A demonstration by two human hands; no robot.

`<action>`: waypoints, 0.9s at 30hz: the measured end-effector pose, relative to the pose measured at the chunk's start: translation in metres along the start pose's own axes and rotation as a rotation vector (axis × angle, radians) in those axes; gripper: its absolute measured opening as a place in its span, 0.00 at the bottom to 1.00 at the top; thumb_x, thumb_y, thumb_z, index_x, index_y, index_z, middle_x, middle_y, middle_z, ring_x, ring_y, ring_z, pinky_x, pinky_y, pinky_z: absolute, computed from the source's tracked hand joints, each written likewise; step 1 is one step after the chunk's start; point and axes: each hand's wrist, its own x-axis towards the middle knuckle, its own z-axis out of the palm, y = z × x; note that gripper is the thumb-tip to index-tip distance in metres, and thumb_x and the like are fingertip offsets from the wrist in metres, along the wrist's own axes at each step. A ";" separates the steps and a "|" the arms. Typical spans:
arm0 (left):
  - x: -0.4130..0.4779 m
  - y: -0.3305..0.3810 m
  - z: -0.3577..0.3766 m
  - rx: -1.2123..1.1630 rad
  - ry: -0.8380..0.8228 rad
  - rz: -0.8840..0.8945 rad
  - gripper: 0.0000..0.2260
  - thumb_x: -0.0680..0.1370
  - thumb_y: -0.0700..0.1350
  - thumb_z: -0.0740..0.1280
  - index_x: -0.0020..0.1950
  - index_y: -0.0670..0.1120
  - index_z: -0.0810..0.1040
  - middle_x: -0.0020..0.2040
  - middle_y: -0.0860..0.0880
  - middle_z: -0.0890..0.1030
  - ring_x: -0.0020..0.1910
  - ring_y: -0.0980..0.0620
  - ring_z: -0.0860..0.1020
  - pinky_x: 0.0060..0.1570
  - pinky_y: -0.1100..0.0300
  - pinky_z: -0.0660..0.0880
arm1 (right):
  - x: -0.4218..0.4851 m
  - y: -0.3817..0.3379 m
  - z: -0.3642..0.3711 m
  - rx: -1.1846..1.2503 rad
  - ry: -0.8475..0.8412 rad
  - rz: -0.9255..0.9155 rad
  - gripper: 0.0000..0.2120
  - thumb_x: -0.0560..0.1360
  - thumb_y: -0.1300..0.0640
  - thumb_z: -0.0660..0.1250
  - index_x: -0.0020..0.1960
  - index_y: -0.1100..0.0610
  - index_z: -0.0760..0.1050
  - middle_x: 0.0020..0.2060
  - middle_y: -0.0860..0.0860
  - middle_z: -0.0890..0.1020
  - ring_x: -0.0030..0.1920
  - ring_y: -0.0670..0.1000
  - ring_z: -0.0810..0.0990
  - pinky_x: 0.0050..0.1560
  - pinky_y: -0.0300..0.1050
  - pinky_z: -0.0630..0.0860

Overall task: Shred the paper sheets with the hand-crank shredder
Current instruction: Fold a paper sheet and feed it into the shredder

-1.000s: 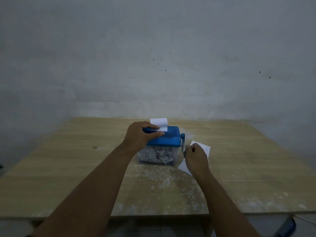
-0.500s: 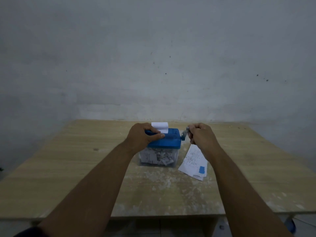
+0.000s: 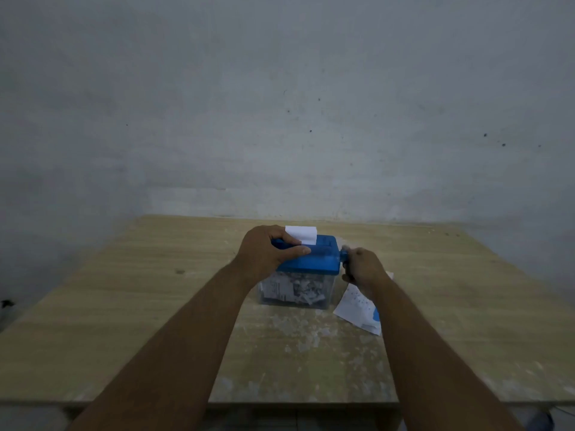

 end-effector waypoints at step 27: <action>0.003 0.000 -0.002 0.005 -0.044 0.026 0.07 0.70 0.52 0.83 0.44 0.53 0.89 0.41 0.61 0.83 0.44 0.62 0.80 0.42 0.71 0.73 | -0.060 -0.073 -0.026 -0.135 0.076 -0.332 0.15 0.86 0.49 0.64 0.51 0.60 0.80 0.40 0.54 0.83 0.38 0.51 0.77 0.42 0.49 0.77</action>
